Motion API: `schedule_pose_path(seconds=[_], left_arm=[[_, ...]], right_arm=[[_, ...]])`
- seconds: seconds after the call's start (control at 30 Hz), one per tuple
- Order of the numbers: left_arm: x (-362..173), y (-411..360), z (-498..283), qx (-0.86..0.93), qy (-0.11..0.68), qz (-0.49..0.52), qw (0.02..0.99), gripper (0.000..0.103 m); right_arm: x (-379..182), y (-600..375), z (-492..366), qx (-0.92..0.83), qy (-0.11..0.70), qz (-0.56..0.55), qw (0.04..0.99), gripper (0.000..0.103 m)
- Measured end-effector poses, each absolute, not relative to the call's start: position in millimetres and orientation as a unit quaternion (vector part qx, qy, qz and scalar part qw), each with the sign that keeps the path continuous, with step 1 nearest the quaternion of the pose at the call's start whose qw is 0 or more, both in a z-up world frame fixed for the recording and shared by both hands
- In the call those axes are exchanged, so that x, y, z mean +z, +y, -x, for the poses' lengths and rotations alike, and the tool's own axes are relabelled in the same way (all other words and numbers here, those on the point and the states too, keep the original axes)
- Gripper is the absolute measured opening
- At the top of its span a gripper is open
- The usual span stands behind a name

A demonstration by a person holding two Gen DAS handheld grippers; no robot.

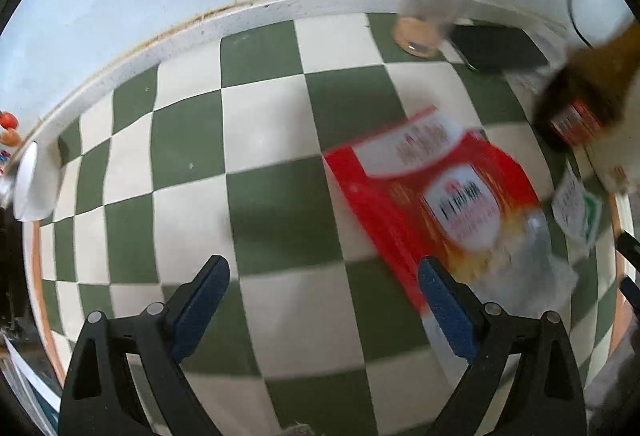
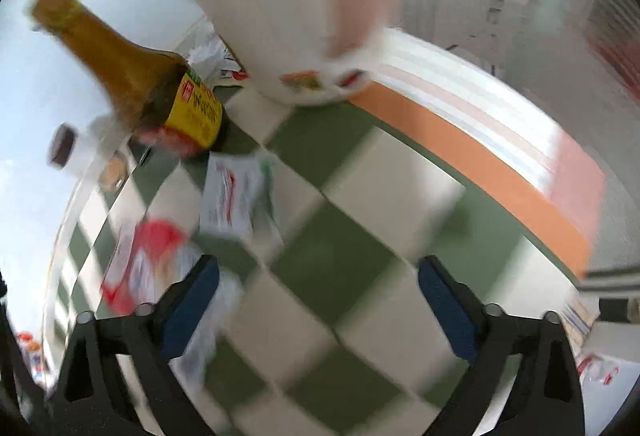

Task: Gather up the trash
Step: 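Grasp the red sugar bag with the left tool while the right tool grasps the white sachet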

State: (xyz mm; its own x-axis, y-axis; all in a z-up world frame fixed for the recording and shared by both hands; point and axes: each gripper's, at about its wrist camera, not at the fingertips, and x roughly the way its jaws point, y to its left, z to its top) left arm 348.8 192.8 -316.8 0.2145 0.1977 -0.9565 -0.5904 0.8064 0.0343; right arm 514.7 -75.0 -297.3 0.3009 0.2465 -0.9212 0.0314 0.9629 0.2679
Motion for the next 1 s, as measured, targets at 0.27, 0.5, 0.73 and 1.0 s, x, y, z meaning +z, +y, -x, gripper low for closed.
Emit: schedule_pose_path(seconds=[0.27, 0.5, 0.73, 1.0], left_arm=[[-331.1, 198.4, -348.9, 0.228, 0.587, 0.179, 0.756, 0.096], [-340.6, 206.8, -323.4, 0.212, 0.603, 0.203, 0.742, 0.095], [-345.3, 205.3, -309.5, 0.168, 0.599, 0.257, 0.740, 0.095], [-350.9, 202.9, -332.8, 0.117, 0.560, 0.322, 0.754, 0.089]], right_arm=[[-335.1, -16.2, -564.3, 0.082, 0.579, -0.062, 0.809, 0.001], [-286.3, -40.7, -535.1, 0.104, 0.530, -0.087, 0.837, 0.000], [-267.0, -26.5, -512.2, 0.207, 0.530, -0.079, 0.819, 0.000], [-329.3, -0.4, -494.3, 0.227, 0.584, -0.026, 0.779, 0.000]])
